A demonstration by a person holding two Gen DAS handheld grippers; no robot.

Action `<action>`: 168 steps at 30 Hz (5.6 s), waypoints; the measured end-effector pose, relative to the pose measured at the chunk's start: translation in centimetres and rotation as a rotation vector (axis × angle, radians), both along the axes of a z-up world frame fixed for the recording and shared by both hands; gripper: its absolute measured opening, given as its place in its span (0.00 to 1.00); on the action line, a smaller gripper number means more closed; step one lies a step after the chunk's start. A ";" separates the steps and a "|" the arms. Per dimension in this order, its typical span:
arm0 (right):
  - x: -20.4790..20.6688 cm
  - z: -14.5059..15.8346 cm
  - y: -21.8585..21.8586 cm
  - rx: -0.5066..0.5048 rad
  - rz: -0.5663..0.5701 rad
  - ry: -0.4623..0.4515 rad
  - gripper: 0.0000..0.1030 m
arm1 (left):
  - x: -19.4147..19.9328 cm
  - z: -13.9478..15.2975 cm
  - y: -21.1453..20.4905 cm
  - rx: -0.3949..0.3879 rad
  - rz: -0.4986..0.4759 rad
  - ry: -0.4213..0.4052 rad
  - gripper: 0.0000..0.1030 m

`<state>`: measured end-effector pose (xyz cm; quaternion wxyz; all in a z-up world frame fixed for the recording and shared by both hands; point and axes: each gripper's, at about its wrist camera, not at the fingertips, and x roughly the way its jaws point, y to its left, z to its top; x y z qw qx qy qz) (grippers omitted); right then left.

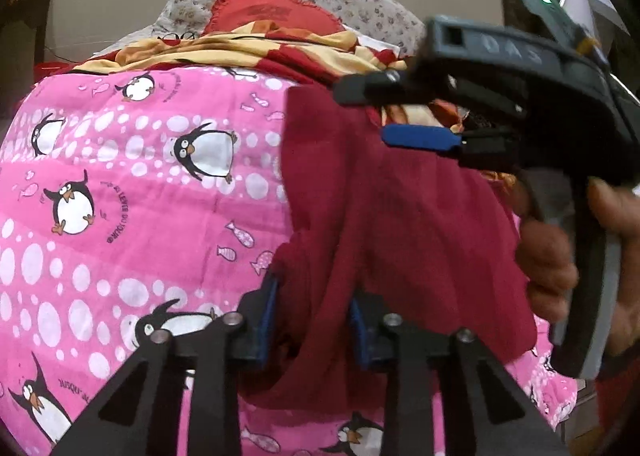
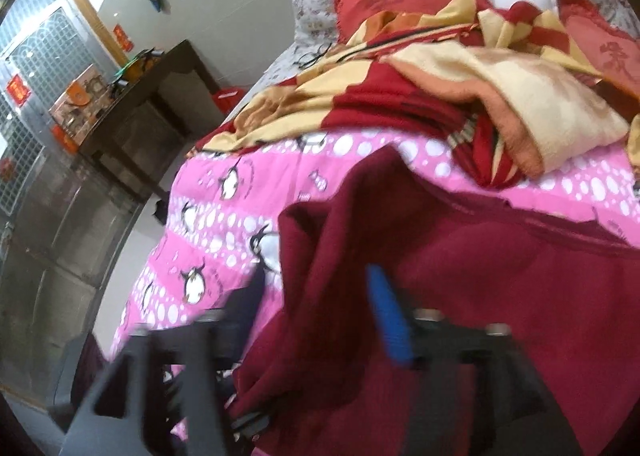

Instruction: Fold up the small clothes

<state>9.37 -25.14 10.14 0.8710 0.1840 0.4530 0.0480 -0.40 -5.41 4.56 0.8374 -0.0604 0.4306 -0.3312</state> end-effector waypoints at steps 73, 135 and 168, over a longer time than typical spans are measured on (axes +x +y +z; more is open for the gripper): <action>-23.0 1.9 -18.8 -0.063 -0.202 -0.061 0.45 | -10.9 4.8 -16.8 0.226 -0.336 -0.163 0.60; -24.2 -0.6 -15.2 -0.199 -0.247 -0.033 0.30 | -10.4 0.4 -18.4 0.302 -0.264 -0.093 0.72; -26.8 -1.7 -16.5 -0.146 -0.327 -0.040 0.40 | -8.8 1.7 -16.8 0.222 -0.208 -0.040 0.73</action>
